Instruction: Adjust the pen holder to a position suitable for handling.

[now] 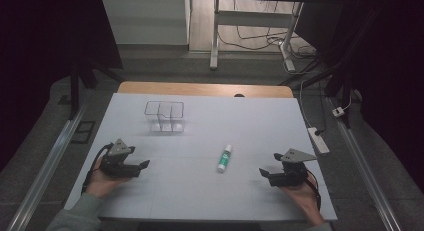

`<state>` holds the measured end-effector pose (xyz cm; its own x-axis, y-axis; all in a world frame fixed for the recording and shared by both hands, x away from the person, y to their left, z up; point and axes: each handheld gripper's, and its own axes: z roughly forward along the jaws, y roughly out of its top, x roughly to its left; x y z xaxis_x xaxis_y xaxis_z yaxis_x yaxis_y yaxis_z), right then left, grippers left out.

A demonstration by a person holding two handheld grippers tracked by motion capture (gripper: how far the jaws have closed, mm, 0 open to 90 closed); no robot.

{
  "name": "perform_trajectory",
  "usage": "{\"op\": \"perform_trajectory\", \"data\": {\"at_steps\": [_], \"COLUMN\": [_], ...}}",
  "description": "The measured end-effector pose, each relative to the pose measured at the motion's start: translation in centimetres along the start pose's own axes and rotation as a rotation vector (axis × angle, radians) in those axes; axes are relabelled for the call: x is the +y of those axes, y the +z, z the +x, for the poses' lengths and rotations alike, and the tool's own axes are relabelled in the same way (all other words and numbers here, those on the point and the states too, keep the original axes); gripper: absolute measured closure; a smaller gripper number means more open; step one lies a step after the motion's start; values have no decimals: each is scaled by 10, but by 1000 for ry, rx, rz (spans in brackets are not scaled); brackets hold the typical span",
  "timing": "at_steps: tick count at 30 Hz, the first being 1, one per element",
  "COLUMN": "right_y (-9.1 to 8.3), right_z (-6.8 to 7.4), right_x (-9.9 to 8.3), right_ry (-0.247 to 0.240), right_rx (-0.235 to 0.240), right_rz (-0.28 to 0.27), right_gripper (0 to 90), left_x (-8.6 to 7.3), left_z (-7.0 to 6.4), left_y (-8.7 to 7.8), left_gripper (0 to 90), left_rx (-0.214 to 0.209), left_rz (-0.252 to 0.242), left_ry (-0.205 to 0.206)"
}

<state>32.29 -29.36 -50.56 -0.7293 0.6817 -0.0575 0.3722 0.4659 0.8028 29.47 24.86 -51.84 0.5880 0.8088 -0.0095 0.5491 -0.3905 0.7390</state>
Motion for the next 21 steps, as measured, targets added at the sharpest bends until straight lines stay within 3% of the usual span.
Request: {"op": "perform_trajectory", "data": {"at_steps": [15, 21], "right_y": [1, 3], "right_z": [-1, -1], "right_x": [0, 0], "right_ry": [2, 4], "right_rx": [-11, -14], "right_rz": [8, 14], "right_gripper": [177, 177], "left_x": [25, 31], "left_z": [27, 41], "left_y": [10, 11], "left_gripper": [239, 251], "left_rx": [29, 39], "left_rz": [-5, -1], "left_ry": [-18, -43]}}
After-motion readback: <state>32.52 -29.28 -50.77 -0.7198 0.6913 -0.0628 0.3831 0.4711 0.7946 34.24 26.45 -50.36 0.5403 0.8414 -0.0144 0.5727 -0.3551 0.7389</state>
